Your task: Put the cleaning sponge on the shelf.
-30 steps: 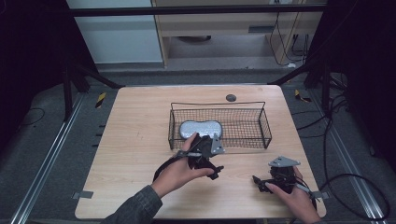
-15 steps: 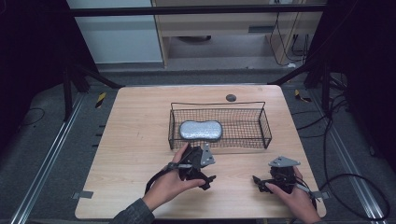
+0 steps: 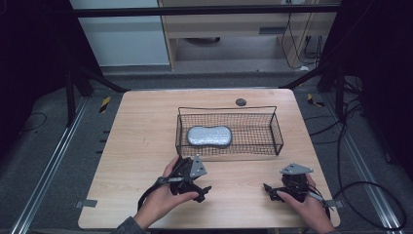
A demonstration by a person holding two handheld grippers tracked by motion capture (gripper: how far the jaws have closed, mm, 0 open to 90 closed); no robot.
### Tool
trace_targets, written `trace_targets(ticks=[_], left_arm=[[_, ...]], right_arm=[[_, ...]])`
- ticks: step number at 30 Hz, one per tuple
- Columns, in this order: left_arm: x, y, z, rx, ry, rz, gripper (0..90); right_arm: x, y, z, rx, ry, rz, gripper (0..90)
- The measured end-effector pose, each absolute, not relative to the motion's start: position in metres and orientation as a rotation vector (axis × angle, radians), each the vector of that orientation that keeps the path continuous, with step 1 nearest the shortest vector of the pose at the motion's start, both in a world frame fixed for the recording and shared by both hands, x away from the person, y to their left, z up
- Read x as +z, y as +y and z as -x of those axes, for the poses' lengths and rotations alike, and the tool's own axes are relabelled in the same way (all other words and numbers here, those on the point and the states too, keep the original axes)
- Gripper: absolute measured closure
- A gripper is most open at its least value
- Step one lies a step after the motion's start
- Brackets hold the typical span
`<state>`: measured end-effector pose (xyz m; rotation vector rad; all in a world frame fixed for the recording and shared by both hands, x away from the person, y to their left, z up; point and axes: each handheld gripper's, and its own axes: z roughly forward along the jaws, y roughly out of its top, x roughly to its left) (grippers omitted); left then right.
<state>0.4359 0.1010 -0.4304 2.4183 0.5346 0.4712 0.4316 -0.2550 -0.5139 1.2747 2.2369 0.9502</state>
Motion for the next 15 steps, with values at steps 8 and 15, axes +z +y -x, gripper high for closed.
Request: trace_targets(ticks=[8,15], left_arm=[[-0.443,0.121,-0.438,0.486,0.621,-2.420,5.0],[-0.454,0.144,-0.441,0.458,0.710,-2.393,4.9]], right_arm=[[-0.514,-0.255,-0.432,0.950,2.237,-1.275,0.3],[-0.514,-0.255,-0.432,0.949,2.236,-1.274,0.3]])
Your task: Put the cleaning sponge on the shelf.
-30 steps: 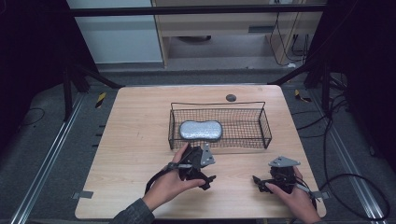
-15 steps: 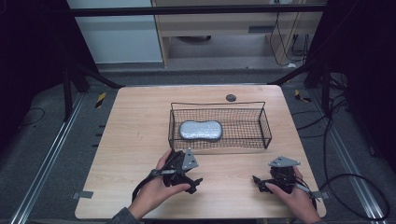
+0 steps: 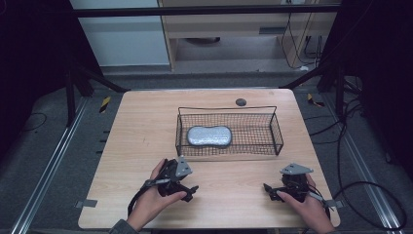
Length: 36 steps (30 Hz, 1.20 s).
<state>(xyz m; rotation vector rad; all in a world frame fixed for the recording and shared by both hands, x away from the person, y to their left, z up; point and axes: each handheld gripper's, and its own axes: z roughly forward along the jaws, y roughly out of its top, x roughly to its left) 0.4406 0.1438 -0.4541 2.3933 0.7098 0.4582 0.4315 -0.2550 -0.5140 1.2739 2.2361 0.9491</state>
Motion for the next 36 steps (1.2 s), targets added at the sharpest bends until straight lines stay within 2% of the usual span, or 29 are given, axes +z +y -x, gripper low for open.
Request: trace_targets(ticks=[7,16,26,36], left_arm=[[-0.463,0.169,-0.447,0.469,0.784,-2.381,5.1],[-0.471,0.202,-0.472,0.575,0.956,-2.319,5.2],[-0.480,0.232,-0.496,0.636,1.105,-2.243,5.3],[-0.489,0.255,-0.515,0.643,1.212,-2.176,5.2]], right_arm=[[-0.514,-0.255,-0.432,0.949,2.236,-1.274,0.3],[-0.514,-0.255,-0.432,0.949,2.236,-1.274,0.3],[-0.514,-0.255,-0.432,0.950,2.238,-1.273,0.3],[-0.514,-0.255,-0.432,0.952,2.239,-1.270,0.3]])
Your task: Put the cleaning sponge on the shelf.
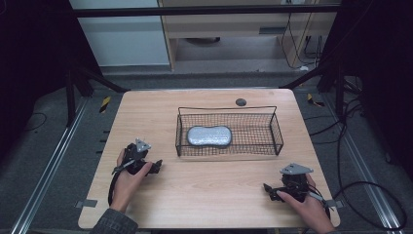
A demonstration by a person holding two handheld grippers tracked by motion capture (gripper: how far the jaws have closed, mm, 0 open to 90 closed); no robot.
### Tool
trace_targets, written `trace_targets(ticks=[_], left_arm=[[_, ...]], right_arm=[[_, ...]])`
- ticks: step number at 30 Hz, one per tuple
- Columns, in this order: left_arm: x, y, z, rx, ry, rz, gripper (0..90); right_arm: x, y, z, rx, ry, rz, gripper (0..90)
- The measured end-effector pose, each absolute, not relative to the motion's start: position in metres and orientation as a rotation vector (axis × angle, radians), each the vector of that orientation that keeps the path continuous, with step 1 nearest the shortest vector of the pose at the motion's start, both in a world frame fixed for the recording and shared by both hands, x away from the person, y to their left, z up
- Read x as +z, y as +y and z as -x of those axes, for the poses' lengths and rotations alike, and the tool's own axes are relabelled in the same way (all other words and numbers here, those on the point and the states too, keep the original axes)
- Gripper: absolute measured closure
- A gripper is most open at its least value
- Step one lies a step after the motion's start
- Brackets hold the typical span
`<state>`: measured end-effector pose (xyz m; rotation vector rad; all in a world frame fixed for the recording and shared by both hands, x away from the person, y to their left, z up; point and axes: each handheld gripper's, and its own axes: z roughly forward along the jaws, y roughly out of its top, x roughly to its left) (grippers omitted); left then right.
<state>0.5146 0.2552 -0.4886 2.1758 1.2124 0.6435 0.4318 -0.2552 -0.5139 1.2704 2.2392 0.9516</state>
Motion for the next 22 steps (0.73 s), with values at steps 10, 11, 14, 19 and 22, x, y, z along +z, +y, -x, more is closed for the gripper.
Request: trace_targets(ticks=[10,11,14,19,22], left_arm=[[-0.501,0.264,-0.527,0.595,1.241,-2.140,3.2],[-0.503,0.267,-0.529,0.588,1.255,-2.115,2.5],[-0.505,0.270,-0.530,0.569,1.253,-2.093,1.0],[-0.508,0.274,-0.532,0.555,1.259,-2.065,0.0],[-0.508,0.274,-0.532,0.555,1.260,-2.065,0.0]], right_arm=[[-0.514,-0.255,-0.432,0.952,2.241,-1.270,0.3],[-0.514,-0.255,-0.432,0.952,2.241,-1.268,0.3],[-0.514,-0.255,-0.432,0.952,2.241,-1.271,0.3],[-0.514,-0.255,-0.432,0.950,2.240,-1.270,0.3],[-0.514,-0.255,-0.432,0.952,2.241,-1.271,0.3]])
